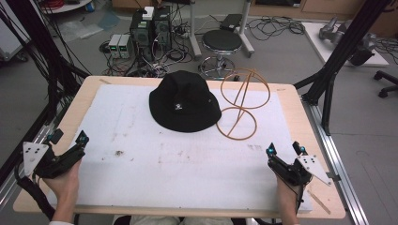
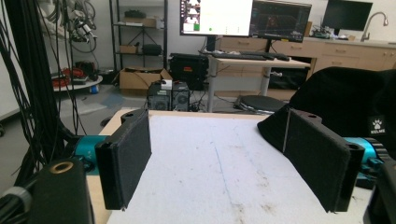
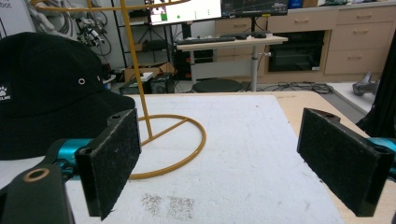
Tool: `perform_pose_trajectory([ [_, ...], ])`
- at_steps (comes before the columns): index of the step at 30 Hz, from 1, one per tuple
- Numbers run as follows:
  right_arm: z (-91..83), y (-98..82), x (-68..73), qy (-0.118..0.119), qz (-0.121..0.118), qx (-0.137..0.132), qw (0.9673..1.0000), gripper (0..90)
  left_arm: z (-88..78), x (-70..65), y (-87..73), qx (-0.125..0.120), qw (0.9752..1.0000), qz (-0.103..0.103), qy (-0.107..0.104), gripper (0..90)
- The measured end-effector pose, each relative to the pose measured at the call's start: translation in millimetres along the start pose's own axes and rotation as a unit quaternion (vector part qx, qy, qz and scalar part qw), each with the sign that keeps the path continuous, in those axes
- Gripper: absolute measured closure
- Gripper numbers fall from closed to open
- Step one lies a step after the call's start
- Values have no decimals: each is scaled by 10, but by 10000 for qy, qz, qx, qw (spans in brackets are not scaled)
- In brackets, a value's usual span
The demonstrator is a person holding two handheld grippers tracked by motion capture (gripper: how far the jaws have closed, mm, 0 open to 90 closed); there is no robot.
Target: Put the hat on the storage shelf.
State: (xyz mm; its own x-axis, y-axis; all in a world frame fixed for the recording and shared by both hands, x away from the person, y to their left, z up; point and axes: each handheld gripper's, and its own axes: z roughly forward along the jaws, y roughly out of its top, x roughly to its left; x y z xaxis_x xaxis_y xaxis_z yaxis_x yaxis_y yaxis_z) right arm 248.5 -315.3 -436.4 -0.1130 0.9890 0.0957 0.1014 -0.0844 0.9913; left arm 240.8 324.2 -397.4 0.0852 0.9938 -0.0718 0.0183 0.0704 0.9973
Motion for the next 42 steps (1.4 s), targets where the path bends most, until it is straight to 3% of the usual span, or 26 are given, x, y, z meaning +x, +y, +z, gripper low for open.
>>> perform_pose_trajectory([
  [2,4,-1,-2,0,-7,16,10000,128,3,-23,75,35,9999,102,-46,236],
  [10,21,-6,11,25,-22,33,10000,128,41,-82,291,198,9995,141,-217,226],
  [12,17,-4,10,19,-21,39,10000,128,91,-128,436,239,9992,151,-284,222],
  [18,20,-6,12,25,-20,53,10000,128,204,-240,610,242,9985,272,-409,218],
  [27,26,-7,11,35,-27,56,10000,128,467,-431,820,354,9971,378,-556,218],
  [29,30,-8,12,37,-30,63,10000,128,558,-496,861,392,9966,419,-592,218],
  [30,30,-8,15,42,-29,74,10000,128,679,-569,900,401,9962,352,-684,217],
  [33,32,-8,20,43,-40,87,9999,128,775,-632,920,421,9961,313,-713,218],
  [34,31,-8,22,44,-39,87,9999,128,875,-717,943,446,9955,360,-749,218],
  [42,30,-6,20,29,-31,82,10000,128,1130,-989,1006,540,9931,533,-889,220],
])
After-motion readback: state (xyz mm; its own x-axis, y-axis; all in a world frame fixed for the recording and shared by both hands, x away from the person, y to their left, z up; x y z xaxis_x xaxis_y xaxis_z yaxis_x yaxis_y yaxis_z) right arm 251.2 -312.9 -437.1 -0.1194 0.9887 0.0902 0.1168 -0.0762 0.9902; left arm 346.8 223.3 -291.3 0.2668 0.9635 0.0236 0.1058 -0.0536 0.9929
